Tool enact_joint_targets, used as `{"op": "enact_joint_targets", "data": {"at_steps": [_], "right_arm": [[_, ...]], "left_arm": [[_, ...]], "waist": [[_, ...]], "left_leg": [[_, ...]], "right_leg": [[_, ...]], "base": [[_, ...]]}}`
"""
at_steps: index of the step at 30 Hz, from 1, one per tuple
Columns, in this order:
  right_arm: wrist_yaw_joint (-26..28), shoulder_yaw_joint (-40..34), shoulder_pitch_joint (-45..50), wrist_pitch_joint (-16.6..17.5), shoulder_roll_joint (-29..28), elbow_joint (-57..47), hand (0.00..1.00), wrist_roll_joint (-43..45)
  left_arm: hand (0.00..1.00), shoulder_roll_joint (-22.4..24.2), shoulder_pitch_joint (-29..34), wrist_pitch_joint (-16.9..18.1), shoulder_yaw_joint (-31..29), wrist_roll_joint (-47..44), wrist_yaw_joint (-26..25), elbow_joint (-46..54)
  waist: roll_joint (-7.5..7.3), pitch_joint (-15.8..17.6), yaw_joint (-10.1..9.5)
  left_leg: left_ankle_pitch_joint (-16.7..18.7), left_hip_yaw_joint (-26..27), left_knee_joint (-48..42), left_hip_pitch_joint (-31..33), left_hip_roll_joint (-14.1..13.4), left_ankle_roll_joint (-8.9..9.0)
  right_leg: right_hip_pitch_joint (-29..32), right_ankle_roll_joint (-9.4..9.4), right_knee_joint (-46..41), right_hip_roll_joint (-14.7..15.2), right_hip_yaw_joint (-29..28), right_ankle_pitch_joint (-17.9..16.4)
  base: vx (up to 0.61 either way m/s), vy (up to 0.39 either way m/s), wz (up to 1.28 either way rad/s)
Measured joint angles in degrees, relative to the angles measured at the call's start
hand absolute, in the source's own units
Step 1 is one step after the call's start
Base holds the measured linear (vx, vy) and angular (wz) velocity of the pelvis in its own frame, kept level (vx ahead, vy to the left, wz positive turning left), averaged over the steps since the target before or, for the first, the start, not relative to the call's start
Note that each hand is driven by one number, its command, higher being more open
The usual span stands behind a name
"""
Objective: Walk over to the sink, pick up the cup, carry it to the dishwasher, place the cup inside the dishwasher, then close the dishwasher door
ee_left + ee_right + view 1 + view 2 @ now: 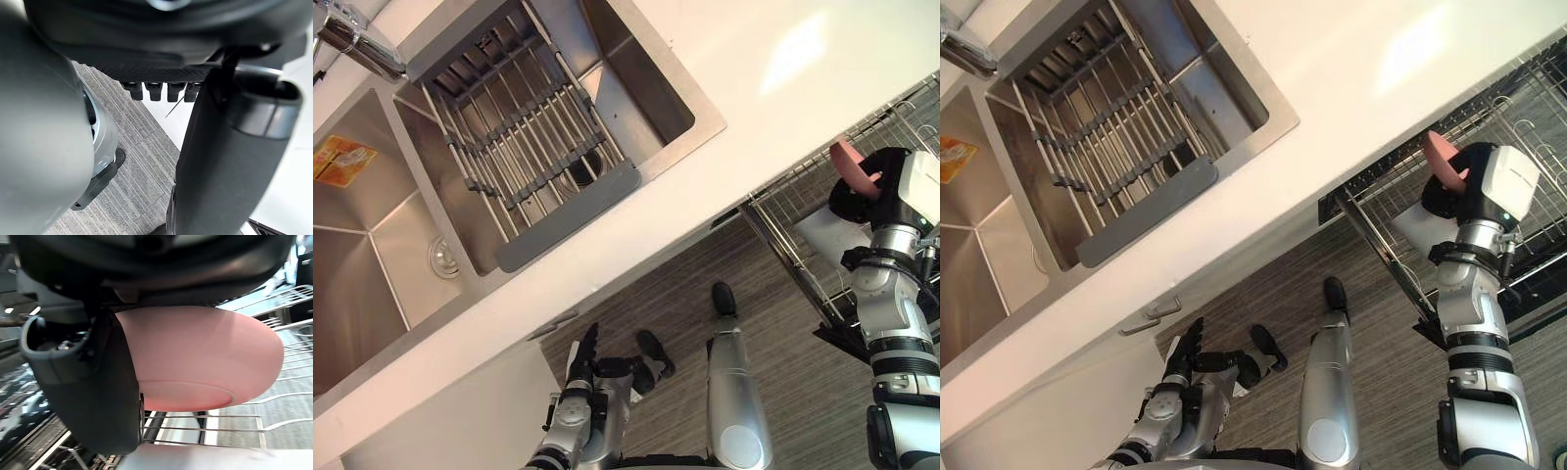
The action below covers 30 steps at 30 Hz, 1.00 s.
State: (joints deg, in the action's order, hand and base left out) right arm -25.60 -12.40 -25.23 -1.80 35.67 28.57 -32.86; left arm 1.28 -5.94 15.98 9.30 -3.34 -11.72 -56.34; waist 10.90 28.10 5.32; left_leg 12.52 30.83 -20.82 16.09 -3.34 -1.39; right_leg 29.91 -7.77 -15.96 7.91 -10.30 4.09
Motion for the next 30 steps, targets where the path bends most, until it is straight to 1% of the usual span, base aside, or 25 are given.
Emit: {"op": "enact_joint_targets", "data": {"at_steps": [1,2,9,14,18,25,30], "right_arm": [[-0.1,-0.8,0.5,-0.2,-0.1,0.0,0.0,0.0],[-0.5,-1.3,0.9,-0.6,-0.1,0.0,1.0,0.0],[-1.5,-5.6,1.3,-2.4,-1.2,-0.2,1.0,0.0],[-1.9,-7.5,3.3,-2.6,-2.3,-3.5,1.0,0.0],[-2.0,-7.6,3.8,-2.7,-3.1,-5.5,1.0,0.0],[-2.1,-7.6,6.5,-2.7,-6.9,-15.5,1.0,-0.1],[-3.1,-9.1,11.0,-2.4,-9.4,-24.8,1.0,-0.4]], "left_arm": [[1.0,0.0,0.0,0.0,0.0,0.0,-0.1,0.0],[1.0,0.0,0.0,-0.1,0.0,0.0,-0.1,0.1],[1.0,0.5,0.0,-0.2,-0.5,0.0,-0.7,0.4],[1.0,0.8,0.0,-0.5,-1.2,0.0,-0.8,1.0],[1.0,0.8,0.0,-0.7,-1.2,0.0,-0.8,1.1],[1.0,0.8,-0.1,-0.9,-1.3,0.0,-0.8,1.1],[1.0,0.8,-0.1,-1.2,-1.7,0.0,-0.8,1.0]], "waist": [[0.02,0.0,-0.02],[0.03,0.0,-0.03],[0.04,0.0,-0.18],[0.05,0.0,-0.7],[0.05,0.0,-0.72],[0.0,0.0,-1.0],[-0.48,0.3,-0.85]], "left_leg": [[0.0,0.0,0.0,0.1,0.0,-0.02],[0.0,0.1,0.0,0.1,0.0,-0.04],[-0.1,0.7,0.1,0.1,0.0,-0.07],[-0.2,1.2,0.6,0.1,0.0,-0.01],[-0.2,1.2,0.6,0.1,0.0,-0.01],[-0.2,1.0,0.5,-0.4,0.0,-0.01],[-0.1,-0.3,-0.2,-0.8,-0.4,0.0]], "right_leg": [[0.1,0.0,-0.1,0.0,-0.1,0.0],[0.2,0.0,-0.1,0.0,-0.1,0.0],[0.6,0.0,-0.2,-0.1,-0.5,0.0],[1.0,-0.01,-0.2,-0.2,-0.8,0.0],[1.0,-0.02,-0.2,-0.1,-0.7,0.0],[0.4,-0.02,-0.3,-0.1,-0.5,0.0],[-1.2,0.02,0.2,0.0,0.7,0.0]], "base": [[0.0,-0.038,-0.02],[0.0,-0.038,-0.02],[0.0,-0.016,-0.02],[0.04,-0.028,-0.03],[0.02,-0.011,0.0],[0.0,-0.001,0.01],[0.0,-0.022,0.1]]}}
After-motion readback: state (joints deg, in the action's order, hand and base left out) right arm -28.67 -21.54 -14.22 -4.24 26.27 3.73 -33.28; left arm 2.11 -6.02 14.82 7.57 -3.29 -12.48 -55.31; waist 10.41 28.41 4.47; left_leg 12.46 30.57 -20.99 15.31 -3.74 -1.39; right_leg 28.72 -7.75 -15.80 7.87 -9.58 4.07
